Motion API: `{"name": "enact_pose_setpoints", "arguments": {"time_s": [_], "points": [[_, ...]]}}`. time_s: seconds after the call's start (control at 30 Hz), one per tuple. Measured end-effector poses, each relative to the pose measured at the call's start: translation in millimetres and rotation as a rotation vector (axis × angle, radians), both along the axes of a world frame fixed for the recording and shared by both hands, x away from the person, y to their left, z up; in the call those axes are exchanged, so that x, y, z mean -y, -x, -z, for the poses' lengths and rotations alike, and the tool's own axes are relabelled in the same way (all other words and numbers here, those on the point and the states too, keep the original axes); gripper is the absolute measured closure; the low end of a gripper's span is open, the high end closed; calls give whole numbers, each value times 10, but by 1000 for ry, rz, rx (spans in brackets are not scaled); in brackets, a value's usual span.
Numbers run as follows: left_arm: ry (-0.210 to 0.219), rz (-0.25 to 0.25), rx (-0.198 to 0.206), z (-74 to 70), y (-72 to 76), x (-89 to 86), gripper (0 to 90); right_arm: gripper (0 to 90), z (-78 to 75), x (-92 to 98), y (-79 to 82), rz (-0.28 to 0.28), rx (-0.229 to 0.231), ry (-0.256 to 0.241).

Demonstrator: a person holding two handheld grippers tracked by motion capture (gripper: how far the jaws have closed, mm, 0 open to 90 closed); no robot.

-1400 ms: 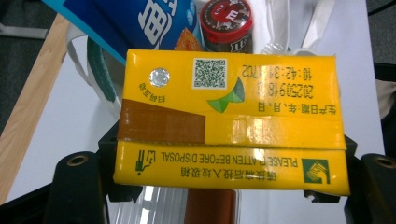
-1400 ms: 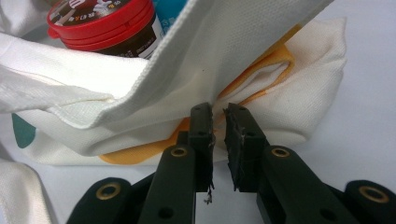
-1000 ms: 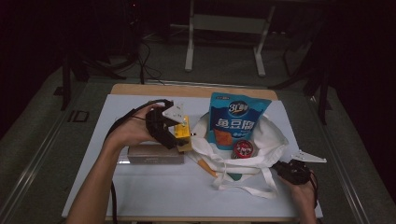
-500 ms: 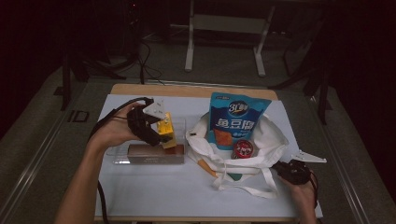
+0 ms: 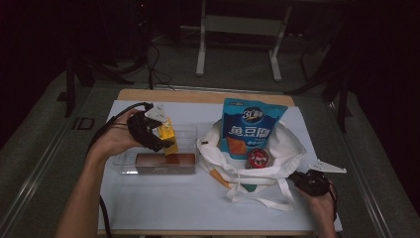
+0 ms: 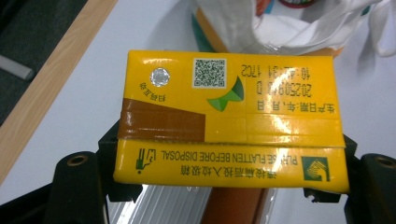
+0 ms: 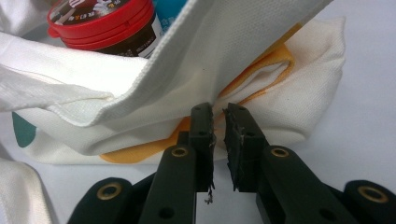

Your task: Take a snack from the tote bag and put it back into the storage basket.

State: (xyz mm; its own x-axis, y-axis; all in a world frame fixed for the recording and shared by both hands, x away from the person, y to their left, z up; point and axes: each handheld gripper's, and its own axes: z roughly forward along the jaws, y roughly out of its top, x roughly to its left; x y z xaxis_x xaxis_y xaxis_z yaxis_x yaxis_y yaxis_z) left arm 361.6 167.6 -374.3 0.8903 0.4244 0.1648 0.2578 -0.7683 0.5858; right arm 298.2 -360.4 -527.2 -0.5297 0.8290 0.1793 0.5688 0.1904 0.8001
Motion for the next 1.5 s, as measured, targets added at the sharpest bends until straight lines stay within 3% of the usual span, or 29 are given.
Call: {"name": "enact_pose_setpoints", "arguments": {"time_s": [0.43, 0.57, 0.7, 1.23, 1.5], "points": [[-26, -89, 1, 97, -81, -91, 282, 810, -2, 1, 0, 0, 1, 0], [-13, -125, 2, 151, -98, -134, 282, 810, -1, 1, 0, 0, 1, -1], [-35, -159, -4, 214, -115, -164, 282, 810, 0, 0, 0, 0, 1, -1], [-42, -256, -7, 333, -149, -260, 282, 810, 1, 1, -1, 0, 1, -3], [-51, -292, -28, 446, -157, -309, 281, 810, 2, 0, 0, 1, 1, -3]]}}
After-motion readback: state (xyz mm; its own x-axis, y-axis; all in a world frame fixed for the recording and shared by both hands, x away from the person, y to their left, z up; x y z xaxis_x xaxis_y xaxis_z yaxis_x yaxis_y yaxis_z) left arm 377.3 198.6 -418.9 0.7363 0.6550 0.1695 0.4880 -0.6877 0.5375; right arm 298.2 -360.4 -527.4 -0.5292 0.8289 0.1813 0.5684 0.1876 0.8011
